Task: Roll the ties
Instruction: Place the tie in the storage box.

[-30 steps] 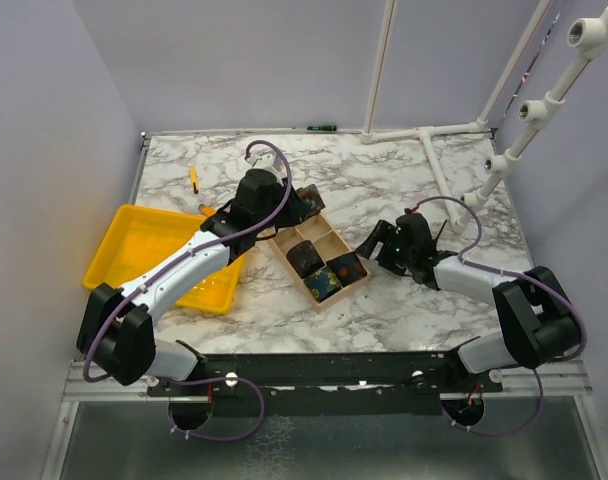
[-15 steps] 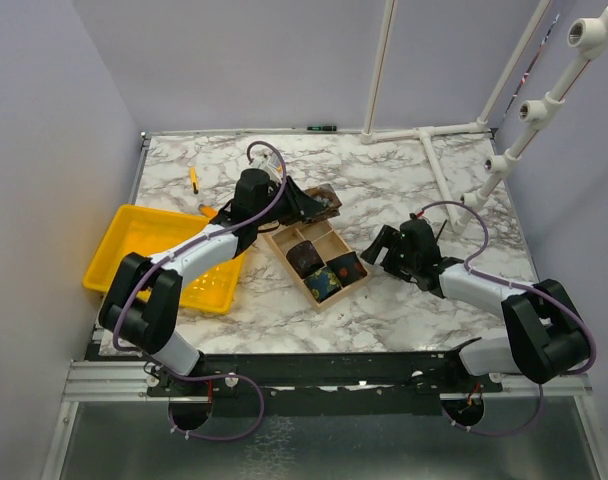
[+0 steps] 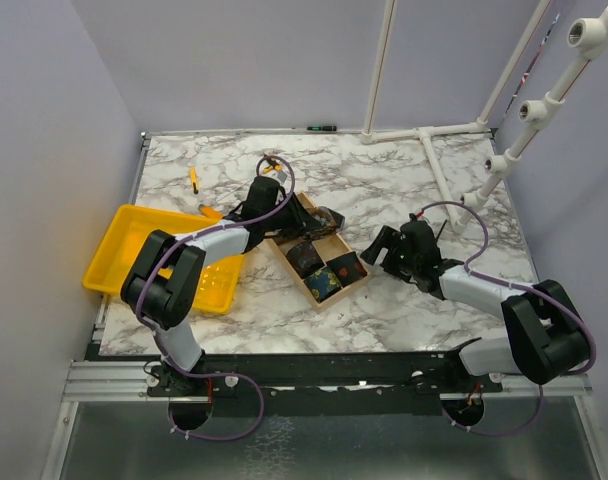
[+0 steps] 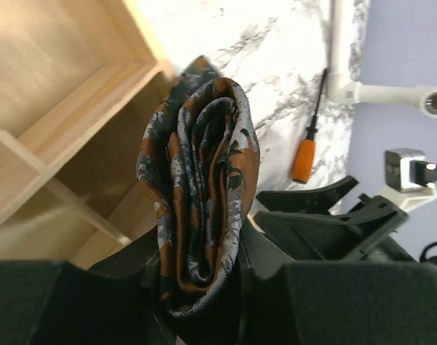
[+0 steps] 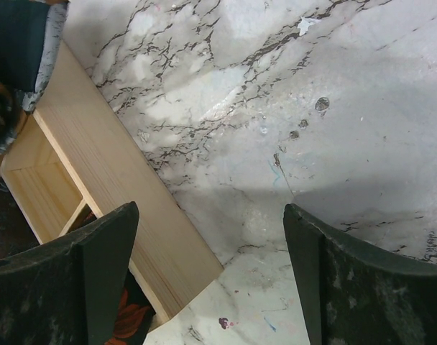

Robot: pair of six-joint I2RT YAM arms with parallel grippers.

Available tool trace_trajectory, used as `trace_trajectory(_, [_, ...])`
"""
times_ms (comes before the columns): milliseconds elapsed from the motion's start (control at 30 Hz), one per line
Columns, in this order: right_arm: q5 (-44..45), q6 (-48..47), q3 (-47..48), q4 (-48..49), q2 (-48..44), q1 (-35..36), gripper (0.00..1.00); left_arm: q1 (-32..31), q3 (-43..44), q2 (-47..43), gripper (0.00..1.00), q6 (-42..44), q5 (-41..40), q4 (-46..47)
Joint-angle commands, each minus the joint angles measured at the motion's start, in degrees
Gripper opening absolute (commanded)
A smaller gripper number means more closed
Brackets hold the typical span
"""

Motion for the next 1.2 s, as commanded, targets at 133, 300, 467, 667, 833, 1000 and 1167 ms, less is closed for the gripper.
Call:
trace_trajectory(133, [0.2,-1.4,-2.3,-3.6,-0.5,0.1,0.88,0.1,3.4,2.2,0.00,5.7,-6.2,-14.4])
trace_trajectory(300, [0.2,-1.3,-2.8,-3.3,-1.4,0.0,0.88,0.2,6.5,4.0,0.00,6.9,-11.1,-21.5])
trace_trajectory(467, [0.2,-1.3,-3.5,-3.3,-2.8,0.0,0.88,0.2,11.7,7.5,0.00,8.3,-15.0,-29.1])
trace_trajectory(667, [0.2,-1.2,-4.4,-3.3,-5.1,0.0,0.88,0.1,16.7,10.4,0.00,9.2,-17.3,-37.3])
trace_trajectory(833, [0.2,-0.9,-4.7,-3.1,-6.2,0.0,0.89,0.1,20.3,12.5,0.00,8.8,-17.1,-45.0])
trace_trajectory(1000, [0.2,-0.3,-5.3,-2.2,-7.1,0.0,0.89,-0.1,21.4,10.8,0.00,6.6,-16.5,-48.3])
trace_trajectory(1167, [0.2,0.0,-4.7,-1.1,-5.7,0.0,0.89,-0.3,26.4,10.6,0.00,0.9,-16.8,-53.5])
